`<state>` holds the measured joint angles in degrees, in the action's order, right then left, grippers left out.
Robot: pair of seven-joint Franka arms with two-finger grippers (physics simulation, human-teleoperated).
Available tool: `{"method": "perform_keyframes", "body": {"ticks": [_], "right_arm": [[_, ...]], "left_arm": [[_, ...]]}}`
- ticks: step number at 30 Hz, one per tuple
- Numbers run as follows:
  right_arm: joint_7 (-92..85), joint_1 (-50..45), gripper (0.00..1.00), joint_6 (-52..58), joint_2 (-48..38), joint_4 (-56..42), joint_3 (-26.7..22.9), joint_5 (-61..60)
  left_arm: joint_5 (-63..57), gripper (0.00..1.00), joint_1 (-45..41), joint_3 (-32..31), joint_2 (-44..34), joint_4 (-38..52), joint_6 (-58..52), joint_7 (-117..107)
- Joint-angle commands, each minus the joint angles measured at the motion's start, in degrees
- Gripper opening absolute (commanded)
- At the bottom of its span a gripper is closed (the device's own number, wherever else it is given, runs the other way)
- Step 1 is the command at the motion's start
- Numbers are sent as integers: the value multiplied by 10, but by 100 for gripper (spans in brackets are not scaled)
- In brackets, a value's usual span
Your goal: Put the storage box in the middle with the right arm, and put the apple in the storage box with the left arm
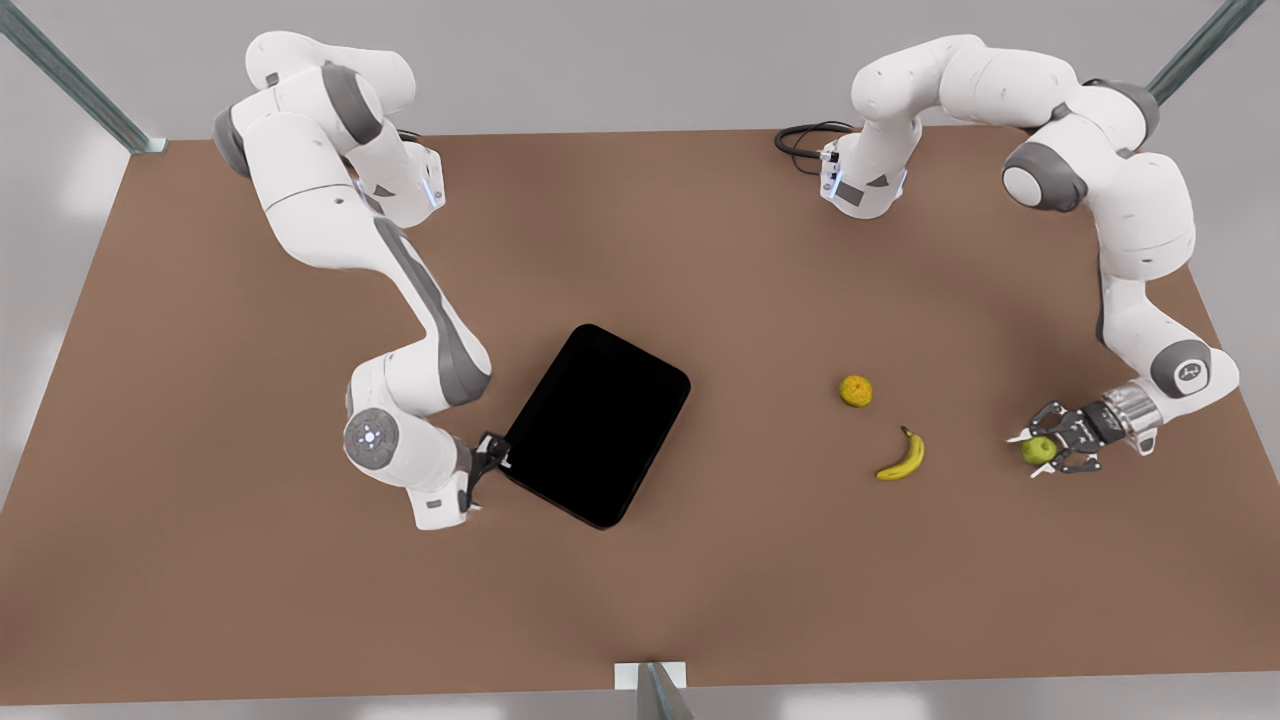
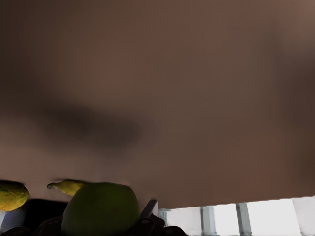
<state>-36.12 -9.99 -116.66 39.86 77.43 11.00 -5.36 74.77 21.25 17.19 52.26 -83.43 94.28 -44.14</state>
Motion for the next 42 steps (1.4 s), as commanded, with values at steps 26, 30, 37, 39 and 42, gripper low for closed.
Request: {"method": "perform_keyframes", "body": {"ticks": [26,30,37,39,42], "right_arm": [[-31,102,100,362,-271,114,-196,141],[-30,102,100,362,-270,115,-196,140],[-24,103,100,330,-283,88,-193,135],[28,103,100,306,-299,85,-180,140],[89,106,100,306,-314,87,-165,161]], "left_arm": [[-179,100,-575,-171,-102,115,338,-461],[-180,100,-577,-168,-102,115,361,-453],[-255,100,-426,-46,-240,114,123,-456],[-426,100,-424,-38,-264,110,70,-212],[-619,100,-424,-43,-294,98,-32,109]]}}
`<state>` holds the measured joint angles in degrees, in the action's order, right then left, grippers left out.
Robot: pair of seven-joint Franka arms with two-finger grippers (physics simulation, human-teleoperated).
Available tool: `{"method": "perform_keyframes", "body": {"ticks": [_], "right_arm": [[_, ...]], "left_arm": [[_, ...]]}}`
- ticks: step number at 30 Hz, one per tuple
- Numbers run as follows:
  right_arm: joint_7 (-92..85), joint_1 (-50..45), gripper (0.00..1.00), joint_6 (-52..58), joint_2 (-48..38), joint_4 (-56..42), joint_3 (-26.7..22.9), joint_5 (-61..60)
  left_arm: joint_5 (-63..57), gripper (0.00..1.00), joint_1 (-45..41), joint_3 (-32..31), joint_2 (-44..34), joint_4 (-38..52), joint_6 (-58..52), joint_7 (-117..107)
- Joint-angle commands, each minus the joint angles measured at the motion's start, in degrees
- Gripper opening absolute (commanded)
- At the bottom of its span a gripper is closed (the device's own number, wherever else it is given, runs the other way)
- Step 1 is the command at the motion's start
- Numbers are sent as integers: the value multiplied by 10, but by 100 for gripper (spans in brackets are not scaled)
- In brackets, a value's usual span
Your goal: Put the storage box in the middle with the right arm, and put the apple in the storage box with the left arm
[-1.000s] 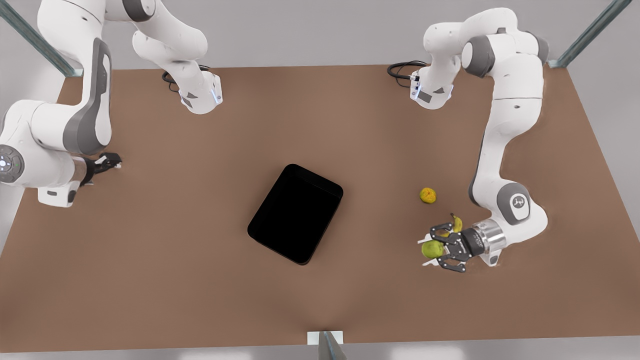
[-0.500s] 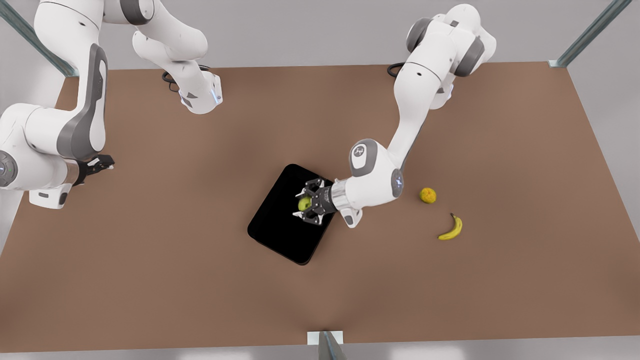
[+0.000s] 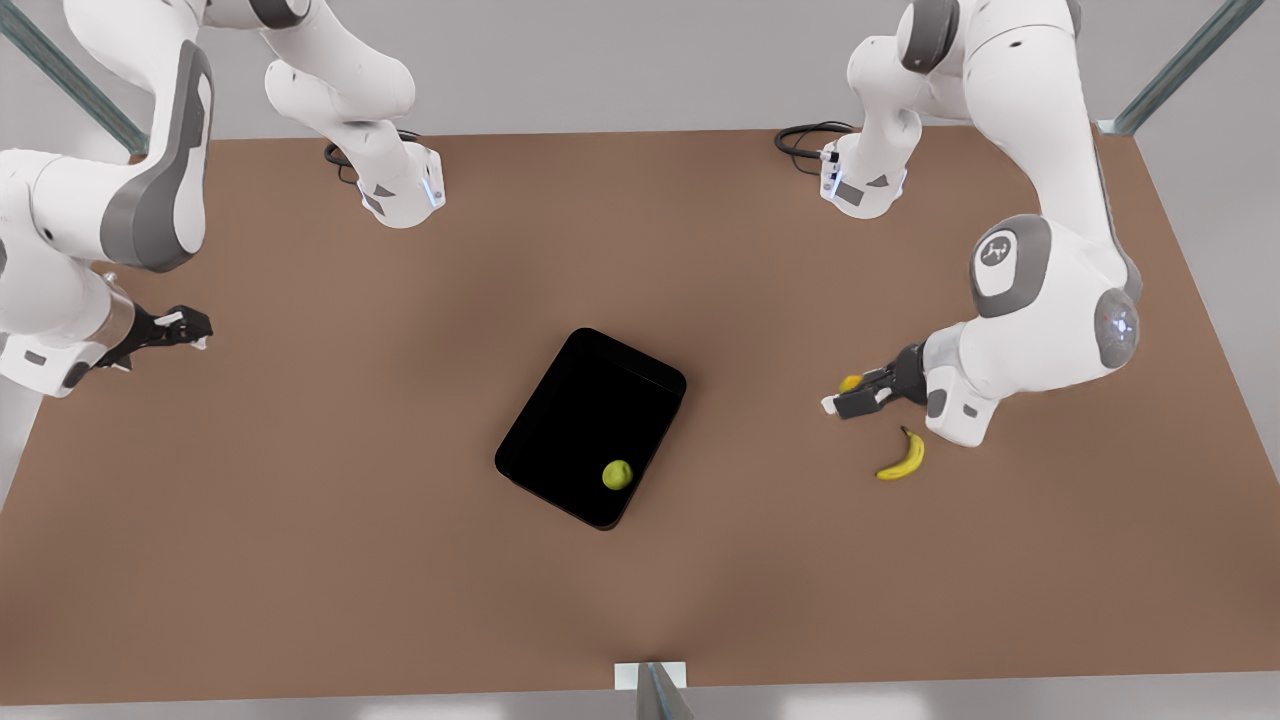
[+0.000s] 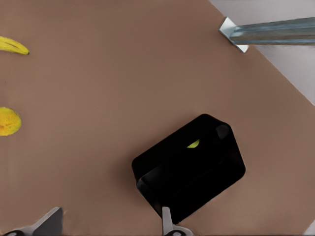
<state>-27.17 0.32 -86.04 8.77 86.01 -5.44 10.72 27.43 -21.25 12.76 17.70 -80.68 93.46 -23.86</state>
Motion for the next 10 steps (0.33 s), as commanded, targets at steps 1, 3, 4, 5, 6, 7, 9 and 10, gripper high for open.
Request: {"method": "perform_keyframes", "body": {"ticks": [1,3,4,5,6,7,9,10], "right_arm": [[0,3,100,1,3,-1,0,-1],[1,1,100,8,22,-17,-3,-3],[0,3,100,8,23,-15,-3,-2],[-2,5,100,8,23,-15,-5,-2],[0,4,100,8,23,-15,-5,-4],[0,3,100,12,21,-18,-4,-4],[0,3,100,13,20,-18,-4,-4],[0,3,100,13,20,-18,-4,-4]], "left_arm": [[-178,100,1,0,-33,-40,18,45],[-242,100,113,-109,-155,-142,1,178],[-269,100,180,-193,-161,-124,-15,176],[-269,100,181,-189,-151,-110,-47,173],[-268,100,170,-172,-102,-38,-93,174],[-268,100,148,-136,-95,-15,-104,175],[-267,100,146,-135,-106,-30,-92,177],[-266,100,146,-136,-106,-31,-89,177]]}}
